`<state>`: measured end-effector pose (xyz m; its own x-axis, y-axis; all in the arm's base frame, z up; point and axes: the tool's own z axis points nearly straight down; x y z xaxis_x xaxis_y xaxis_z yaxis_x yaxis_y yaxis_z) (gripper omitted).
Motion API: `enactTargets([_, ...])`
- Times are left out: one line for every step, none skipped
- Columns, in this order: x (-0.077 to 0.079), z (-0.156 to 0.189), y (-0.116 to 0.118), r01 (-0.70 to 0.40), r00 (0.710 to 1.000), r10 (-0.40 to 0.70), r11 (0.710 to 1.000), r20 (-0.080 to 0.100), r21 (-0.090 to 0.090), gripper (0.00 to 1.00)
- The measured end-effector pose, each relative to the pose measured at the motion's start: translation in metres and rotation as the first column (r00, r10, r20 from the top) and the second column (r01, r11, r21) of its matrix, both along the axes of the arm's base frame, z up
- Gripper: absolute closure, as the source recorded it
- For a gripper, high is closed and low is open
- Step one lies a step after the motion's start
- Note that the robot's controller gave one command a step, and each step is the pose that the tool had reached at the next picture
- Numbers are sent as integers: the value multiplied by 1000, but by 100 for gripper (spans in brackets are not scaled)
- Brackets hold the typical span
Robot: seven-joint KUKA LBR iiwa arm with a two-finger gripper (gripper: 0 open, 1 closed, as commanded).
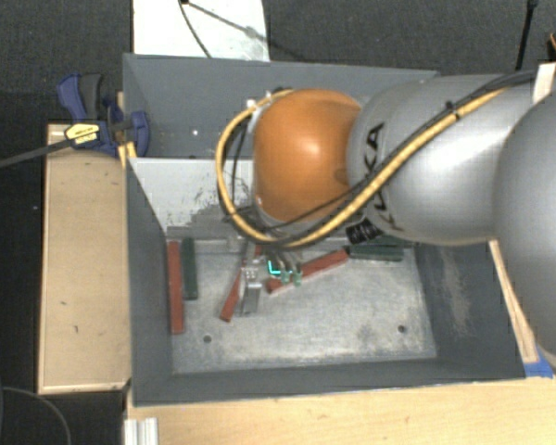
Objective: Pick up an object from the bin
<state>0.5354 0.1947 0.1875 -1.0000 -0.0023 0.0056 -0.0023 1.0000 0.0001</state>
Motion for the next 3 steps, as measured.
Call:
enactTargets([20, -122, -29, -9, 1000, 9, 1000, 1, -2, 0])
enactTargets([22, -117, -28, -3, 1000, 3, 1000, 7, 1, 100])
enactTargets([31, -4, -34, 1, 1000, -1, 1000, 16, 3, 100])
